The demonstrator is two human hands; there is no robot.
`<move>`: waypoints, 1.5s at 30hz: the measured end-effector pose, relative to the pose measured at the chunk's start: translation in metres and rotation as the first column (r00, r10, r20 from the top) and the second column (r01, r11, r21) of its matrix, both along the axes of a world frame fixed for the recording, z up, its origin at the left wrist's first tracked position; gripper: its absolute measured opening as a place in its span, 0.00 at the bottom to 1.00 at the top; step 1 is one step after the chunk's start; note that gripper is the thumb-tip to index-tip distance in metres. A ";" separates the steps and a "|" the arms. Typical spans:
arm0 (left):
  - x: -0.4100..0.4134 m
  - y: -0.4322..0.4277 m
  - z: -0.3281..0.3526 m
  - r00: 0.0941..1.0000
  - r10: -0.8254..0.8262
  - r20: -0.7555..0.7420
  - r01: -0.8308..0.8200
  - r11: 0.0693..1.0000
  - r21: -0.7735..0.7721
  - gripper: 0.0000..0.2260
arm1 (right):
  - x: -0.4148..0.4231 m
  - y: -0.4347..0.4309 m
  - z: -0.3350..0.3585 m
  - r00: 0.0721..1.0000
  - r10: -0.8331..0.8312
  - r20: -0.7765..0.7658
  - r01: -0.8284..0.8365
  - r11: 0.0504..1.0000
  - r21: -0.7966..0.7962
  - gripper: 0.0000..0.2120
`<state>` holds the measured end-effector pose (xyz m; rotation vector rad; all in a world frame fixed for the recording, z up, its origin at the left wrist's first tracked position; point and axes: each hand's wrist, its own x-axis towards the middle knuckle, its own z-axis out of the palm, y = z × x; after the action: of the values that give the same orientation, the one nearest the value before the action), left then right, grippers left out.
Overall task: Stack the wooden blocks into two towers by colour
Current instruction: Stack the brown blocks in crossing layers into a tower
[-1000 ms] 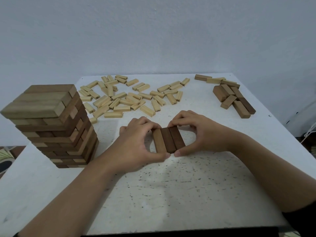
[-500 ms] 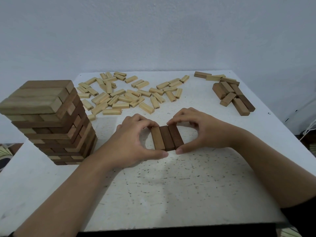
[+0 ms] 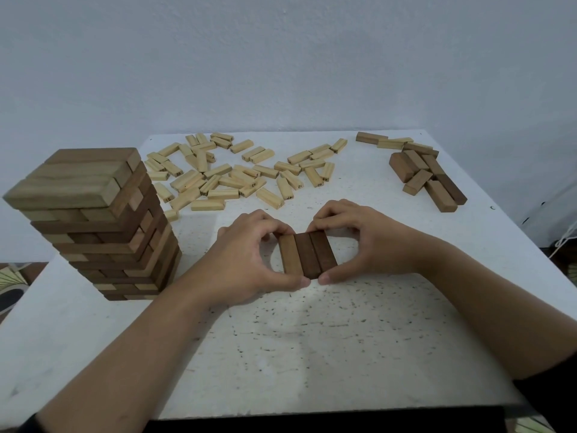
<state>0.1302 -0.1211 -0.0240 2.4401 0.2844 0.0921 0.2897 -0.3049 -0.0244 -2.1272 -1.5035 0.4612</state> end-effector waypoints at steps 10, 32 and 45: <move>-0.009 -0.010 0.031 0.961 -0.032 0.276 0.023 0.999 0.036 0.28 | -0.011 -0.010 0.029 0.997 -0.004 -0.073 0.025 0.954 0.299 0.28; -0.095 0.034 0.180 0.895 -0.118 0.430 -0.021 0.952 0.304 0.27 | -0.090 0.035 0.162 0.986 0.034 0.160 -0.114 0.845 0.522 0.28; -0.113 0.149 0.177 0.982 -0.116 0.151 0.078 0.969 0.236 0.28 | -0.124 0.131 0.155 0.998 -0.036 0.042 0.020 0.942 0.335 0.20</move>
<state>0.0176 0.0275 0.1535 2.6508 0.0830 0.2963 0.1653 -0.1744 0.1308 -1.8991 -1.4575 0.1317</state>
